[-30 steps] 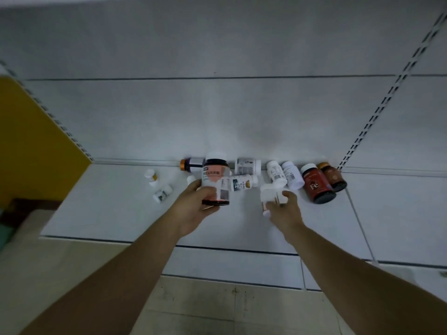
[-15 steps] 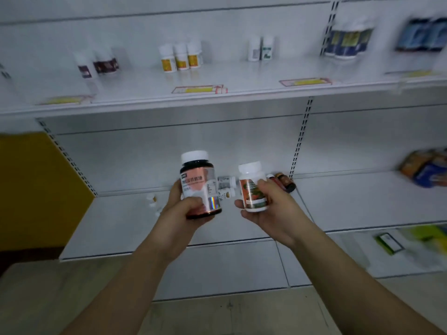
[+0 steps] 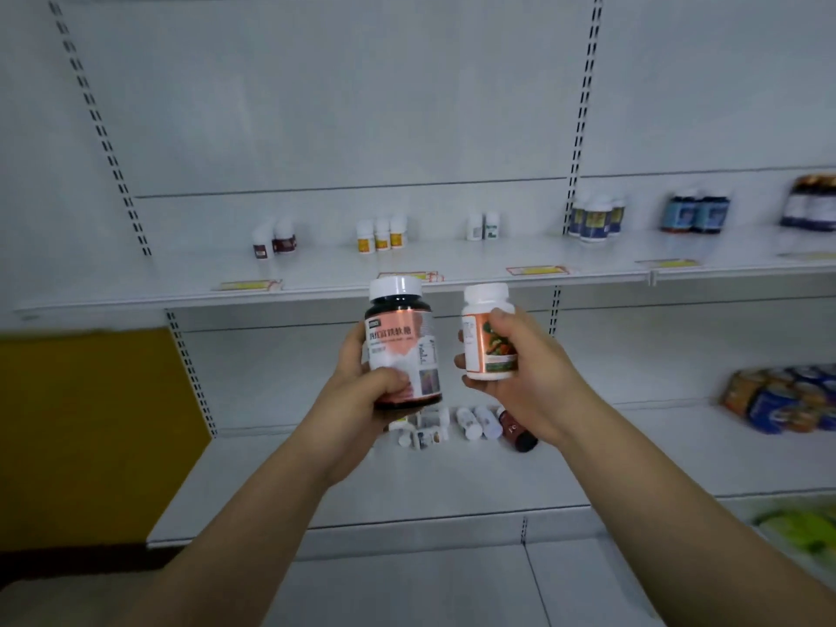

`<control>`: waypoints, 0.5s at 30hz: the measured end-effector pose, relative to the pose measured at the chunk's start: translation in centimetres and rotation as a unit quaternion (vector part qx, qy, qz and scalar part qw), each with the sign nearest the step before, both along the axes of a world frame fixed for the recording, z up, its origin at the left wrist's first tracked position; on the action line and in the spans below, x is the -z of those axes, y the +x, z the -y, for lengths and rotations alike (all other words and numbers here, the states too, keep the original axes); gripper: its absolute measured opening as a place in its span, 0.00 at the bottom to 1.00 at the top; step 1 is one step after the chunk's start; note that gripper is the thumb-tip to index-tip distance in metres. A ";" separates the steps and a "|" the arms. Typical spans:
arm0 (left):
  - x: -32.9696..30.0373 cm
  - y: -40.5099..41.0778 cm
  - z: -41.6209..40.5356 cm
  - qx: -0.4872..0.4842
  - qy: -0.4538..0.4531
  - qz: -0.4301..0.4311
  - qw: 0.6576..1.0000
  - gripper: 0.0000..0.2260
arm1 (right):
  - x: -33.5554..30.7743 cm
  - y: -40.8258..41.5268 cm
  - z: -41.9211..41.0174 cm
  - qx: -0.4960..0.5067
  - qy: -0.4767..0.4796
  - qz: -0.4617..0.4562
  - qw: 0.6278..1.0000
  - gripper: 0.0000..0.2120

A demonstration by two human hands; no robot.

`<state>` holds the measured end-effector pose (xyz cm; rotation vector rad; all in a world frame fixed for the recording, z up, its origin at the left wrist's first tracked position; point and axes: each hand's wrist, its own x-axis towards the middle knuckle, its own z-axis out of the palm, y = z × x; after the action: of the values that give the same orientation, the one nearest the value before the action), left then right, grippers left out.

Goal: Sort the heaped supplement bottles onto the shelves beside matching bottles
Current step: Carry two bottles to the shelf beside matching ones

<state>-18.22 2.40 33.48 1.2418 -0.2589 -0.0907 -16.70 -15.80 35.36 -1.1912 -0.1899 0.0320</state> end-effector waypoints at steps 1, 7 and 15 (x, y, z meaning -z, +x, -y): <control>-0.6 0.1 0.5 0.000 0.006 0.007 1.000 0.31 | -0.7 0.1 0.5 0.002 -0.008 0.011 1.000 0.05; -3.8 1.6 7.3 0.021 0.025 0.060 0.998 0.40 | -4.2 1.0 6.6 0.031 -0.077 0.052 0.995 0.04; -4.6 4.4 18.5 0.042 0.044 0.089 0.994 0.38 | -6.2 2.2 17.2 0.121 -0.139 0.070 0.980 0.06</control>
<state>-13.85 -16.14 38.06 1.3287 -0.4672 -0.0651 -14.48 -32.97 41.57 -1.4908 -0.1670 -0.2470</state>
